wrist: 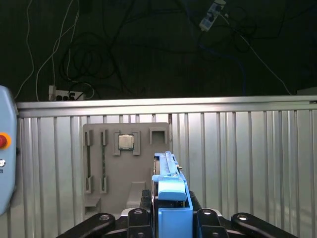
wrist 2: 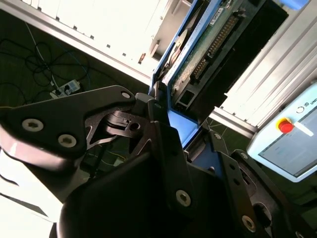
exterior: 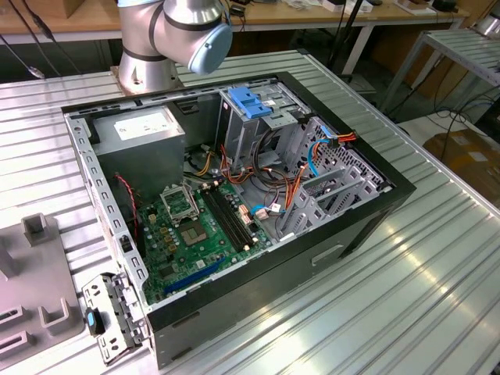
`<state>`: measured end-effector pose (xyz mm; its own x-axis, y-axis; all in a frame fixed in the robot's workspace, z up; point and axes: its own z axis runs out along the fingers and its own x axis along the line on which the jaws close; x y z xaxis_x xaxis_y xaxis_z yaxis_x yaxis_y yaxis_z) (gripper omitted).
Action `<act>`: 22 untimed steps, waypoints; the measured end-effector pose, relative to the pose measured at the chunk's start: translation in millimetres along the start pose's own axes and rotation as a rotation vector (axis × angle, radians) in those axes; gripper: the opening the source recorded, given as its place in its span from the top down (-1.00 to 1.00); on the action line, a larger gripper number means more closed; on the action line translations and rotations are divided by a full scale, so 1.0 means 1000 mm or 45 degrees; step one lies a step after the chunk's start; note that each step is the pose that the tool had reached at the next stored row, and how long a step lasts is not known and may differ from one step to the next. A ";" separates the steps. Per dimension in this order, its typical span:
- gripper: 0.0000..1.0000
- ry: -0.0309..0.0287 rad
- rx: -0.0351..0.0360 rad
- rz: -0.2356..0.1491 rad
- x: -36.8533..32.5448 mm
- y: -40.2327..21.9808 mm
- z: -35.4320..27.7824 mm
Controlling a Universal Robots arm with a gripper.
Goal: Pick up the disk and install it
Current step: 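Pick up the disk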
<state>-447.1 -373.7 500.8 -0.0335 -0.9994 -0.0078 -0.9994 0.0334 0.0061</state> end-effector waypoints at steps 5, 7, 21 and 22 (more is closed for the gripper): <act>0.26 0.0000 -0.0001 0.000 -0.0001 -0.0038 0.0000; 0.26 0.0000 -0.0001 0.000 -0.0001 -0.0056 0.0000; 0.26 0.0001 -0.0001 0.000 -0.0006 -0.0198 -0.0001; 0.26 0.0001 0.0000 0.000 -0.0008 -0.0251 -0.0001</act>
<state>-422.0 -373.8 500.8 -0.0334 -0.9994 -0.0078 -0.9994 0.0333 0.0061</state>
